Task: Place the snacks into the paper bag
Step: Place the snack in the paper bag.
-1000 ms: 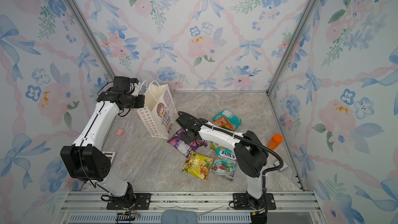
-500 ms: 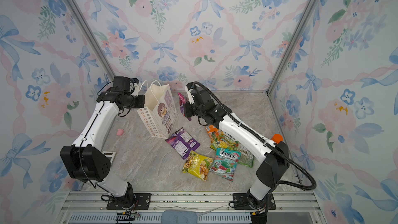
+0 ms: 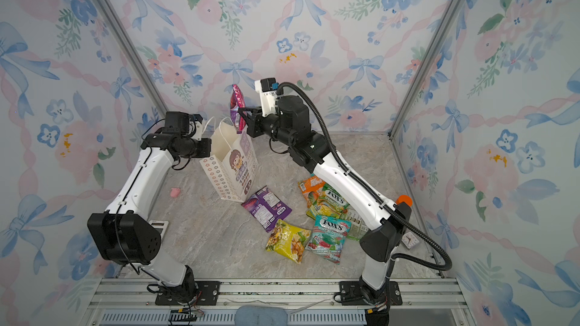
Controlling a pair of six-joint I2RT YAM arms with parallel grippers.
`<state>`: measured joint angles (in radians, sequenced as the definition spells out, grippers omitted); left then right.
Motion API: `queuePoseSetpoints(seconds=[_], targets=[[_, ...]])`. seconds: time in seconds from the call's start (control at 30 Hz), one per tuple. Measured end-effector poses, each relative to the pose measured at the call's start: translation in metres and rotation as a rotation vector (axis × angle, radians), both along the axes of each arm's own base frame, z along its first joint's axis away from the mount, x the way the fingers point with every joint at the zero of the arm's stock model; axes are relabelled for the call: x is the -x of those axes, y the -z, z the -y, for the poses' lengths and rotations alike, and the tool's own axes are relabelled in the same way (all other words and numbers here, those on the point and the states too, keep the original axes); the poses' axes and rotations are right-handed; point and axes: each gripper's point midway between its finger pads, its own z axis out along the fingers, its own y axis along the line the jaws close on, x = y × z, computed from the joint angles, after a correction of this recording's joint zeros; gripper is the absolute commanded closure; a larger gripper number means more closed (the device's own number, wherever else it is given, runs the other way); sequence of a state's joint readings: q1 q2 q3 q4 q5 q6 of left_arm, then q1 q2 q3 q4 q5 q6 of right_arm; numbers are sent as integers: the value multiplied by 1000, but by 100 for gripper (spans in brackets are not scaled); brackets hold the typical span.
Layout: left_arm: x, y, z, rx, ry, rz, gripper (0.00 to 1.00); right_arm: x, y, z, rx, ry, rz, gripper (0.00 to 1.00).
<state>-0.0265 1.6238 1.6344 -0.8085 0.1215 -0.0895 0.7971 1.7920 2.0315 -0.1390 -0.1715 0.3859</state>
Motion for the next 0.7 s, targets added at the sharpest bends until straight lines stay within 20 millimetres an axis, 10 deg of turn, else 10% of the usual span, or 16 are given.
queuePoseSetpoints(seconds=[0.37, 0.7], targets=[[0, 0, 0, 0, 0, 0, 100, 66, -23, -50, -44, -197, 46, 100], [0, 0, 1, 6, 5, -1, 100, 27, -6, -77, -27, -176, 31, 100]])
